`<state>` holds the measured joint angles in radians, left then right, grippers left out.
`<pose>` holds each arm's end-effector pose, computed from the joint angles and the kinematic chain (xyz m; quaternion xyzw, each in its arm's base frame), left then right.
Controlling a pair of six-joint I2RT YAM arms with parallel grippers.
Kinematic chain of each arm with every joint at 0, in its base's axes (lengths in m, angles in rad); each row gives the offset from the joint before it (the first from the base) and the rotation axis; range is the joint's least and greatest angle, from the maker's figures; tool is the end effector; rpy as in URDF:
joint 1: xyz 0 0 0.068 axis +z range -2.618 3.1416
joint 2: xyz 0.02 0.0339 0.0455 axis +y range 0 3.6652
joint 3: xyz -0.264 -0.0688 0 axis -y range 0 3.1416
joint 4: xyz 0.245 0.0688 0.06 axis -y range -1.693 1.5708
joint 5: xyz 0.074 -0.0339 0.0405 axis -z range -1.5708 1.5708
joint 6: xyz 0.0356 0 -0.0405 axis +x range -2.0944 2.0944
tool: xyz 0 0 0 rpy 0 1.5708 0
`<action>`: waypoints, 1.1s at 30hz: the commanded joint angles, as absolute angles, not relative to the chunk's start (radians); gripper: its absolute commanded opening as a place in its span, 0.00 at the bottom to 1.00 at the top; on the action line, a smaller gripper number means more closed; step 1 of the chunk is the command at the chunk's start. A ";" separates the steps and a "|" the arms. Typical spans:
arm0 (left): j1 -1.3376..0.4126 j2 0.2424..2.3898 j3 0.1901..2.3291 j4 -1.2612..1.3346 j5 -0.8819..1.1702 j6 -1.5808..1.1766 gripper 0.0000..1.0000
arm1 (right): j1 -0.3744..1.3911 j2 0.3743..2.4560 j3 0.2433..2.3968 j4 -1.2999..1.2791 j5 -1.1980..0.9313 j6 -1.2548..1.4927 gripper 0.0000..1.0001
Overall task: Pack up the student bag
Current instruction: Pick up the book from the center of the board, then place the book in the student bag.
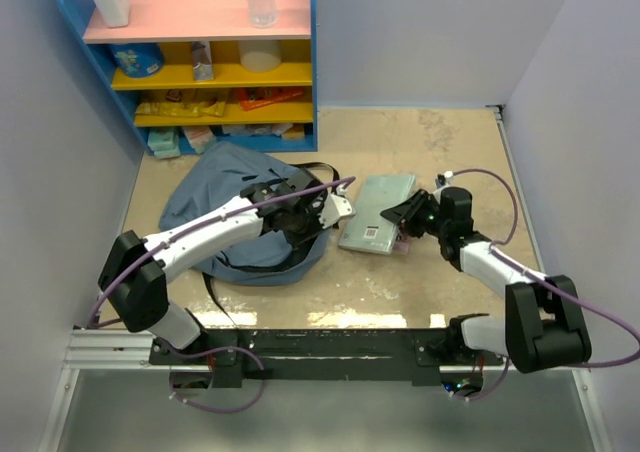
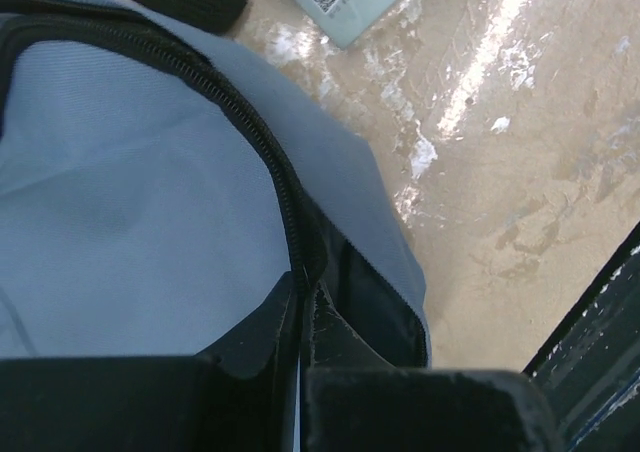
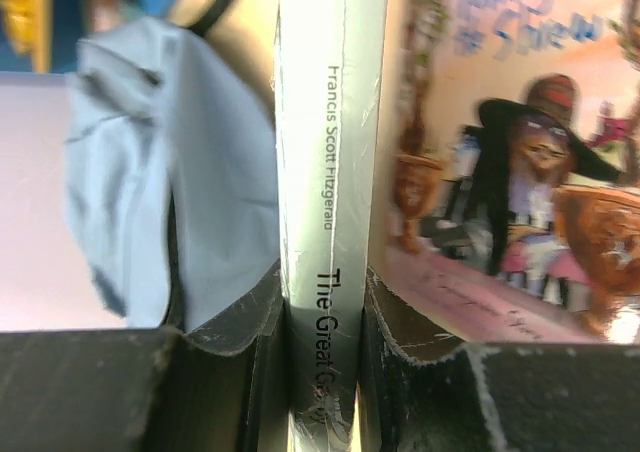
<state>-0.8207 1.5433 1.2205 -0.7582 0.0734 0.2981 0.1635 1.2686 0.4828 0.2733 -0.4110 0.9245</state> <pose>0.2133 -0.2327 0.2600 0.5220 0.8170 -0.0970 0.2249 0.2443 0.0547 0.1823 0.2182 0.8229 0.4065 0.3317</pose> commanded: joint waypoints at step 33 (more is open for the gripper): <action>-0.670 1.358 1.585 -0.822 0.107 0.315 0.00 | 0.561 1.511 0.854 0.902 -0.230 1.230 0.00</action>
<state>-0.6678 1.3979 1.5723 -0.8597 0.0273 0.3099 0.5251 1.4555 0.7052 0.6132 -0.3405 1.1931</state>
